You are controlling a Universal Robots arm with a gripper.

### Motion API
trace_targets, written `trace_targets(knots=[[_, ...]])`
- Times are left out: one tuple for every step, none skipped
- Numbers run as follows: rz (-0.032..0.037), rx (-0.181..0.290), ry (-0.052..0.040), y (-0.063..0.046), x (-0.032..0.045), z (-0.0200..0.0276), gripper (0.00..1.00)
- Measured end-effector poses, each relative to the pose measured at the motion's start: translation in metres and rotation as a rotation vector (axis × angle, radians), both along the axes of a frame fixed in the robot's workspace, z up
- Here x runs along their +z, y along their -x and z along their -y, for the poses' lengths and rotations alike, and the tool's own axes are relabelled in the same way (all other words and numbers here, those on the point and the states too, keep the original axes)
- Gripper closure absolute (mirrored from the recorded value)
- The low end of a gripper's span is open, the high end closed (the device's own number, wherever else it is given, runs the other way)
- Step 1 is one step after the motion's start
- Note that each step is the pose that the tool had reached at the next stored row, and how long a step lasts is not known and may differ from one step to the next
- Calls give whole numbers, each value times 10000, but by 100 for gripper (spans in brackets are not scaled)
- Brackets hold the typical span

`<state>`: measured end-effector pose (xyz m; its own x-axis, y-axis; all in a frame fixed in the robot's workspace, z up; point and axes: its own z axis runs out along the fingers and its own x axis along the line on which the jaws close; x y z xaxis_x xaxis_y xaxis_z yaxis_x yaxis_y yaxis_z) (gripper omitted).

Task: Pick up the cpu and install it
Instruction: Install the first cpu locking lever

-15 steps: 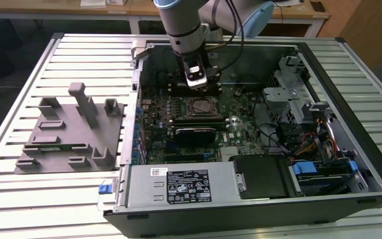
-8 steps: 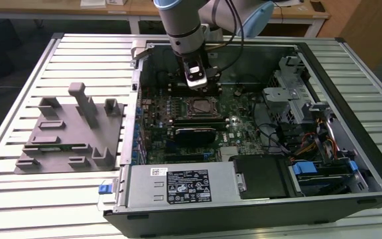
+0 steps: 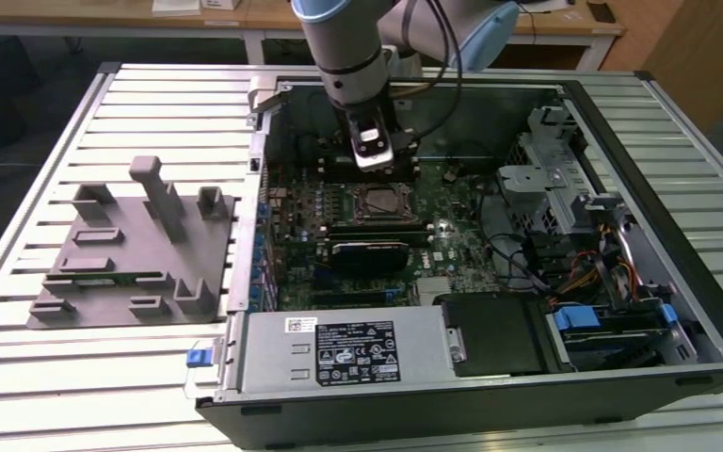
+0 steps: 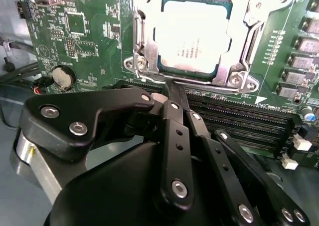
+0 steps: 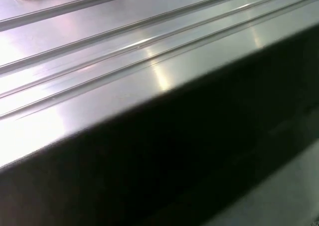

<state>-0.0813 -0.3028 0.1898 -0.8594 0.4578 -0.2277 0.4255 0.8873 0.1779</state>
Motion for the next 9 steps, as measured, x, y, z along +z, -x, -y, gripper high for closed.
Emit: trace_targets(knots=[[0, 1, -3, -2, 0, 7, 89], [-1, 0, -10, -3, 0, 14, 89], [-1, 0, -49, -4, 0, 20, 89], [-1, 0, -102, -4, 1, 26, 89], [-2, 0, -166, -5, 1, 34, 89], [-2, 1, -224, -5, 1, 41, 89], [-2, 1, -274, -6, 1, 50, 89], [-2, 1, -312, -7, 1, 58, 89], [-2, 0, -344, -9, 1, 68, 89]])
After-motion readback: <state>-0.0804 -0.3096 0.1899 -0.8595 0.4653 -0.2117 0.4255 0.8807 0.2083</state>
